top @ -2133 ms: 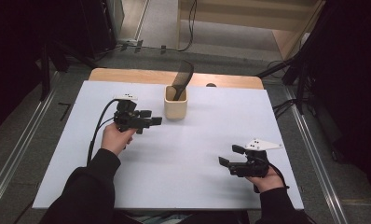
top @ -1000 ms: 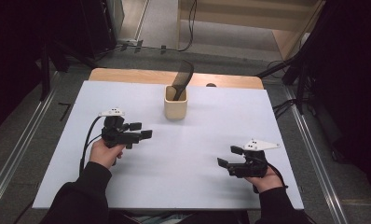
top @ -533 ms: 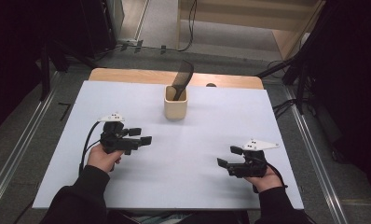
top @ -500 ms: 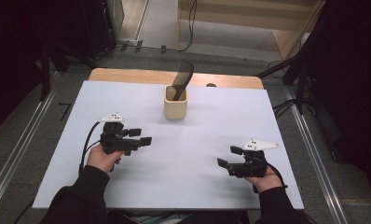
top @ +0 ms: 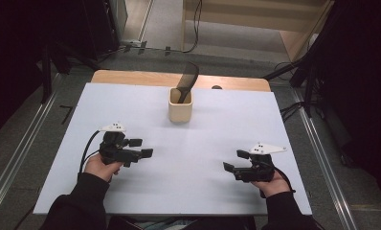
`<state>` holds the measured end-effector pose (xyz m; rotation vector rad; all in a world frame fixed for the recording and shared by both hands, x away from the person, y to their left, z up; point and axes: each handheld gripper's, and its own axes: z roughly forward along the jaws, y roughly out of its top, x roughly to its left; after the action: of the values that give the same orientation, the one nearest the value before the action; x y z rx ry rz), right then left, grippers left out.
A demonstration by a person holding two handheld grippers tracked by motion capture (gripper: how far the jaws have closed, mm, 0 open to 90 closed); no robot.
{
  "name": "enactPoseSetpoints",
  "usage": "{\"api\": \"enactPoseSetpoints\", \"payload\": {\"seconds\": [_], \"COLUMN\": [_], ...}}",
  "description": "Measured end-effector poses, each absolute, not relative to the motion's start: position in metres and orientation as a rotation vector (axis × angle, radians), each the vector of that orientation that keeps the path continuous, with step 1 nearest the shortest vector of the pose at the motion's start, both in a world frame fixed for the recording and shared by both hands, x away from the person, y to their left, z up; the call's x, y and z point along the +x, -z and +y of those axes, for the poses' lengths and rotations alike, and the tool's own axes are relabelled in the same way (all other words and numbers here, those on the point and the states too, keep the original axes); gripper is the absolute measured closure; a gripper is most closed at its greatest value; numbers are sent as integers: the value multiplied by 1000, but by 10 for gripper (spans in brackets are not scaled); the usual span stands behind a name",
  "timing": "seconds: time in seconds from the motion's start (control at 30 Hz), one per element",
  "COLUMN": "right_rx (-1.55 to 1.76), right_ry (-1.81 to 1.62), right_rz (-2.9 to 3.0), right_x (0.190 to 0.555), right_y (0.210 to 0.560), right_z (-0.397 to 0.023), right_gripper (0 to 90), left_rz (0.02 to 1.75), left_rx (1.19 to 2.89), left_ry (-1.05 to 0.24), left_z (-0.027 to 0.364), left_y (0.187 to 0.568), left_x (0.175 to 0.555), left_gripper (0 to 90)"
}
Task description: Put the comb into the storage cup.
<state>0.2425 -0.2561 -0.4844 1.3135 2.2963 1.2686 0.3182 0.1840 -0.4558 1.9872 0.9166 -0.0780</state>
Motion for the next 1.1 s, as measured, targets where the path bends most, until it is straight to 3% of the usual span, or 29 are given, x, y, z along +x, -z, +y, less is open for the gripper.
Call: {"api": "enactPoseSetpoints", "payload": {"seconds": [1.1], "right_rx": [1323], "right_ry": [-1261], "right_rz": [2301], "right_x": [244], "right_y": [485], "right_z": [-258], "right_gripper": [199], "left_rz": [951], "left_rx": [2025], "left_ry": [57], "left_z": [218], "left_y": [452], "left_x": [286], "left_gripper": [257]}}
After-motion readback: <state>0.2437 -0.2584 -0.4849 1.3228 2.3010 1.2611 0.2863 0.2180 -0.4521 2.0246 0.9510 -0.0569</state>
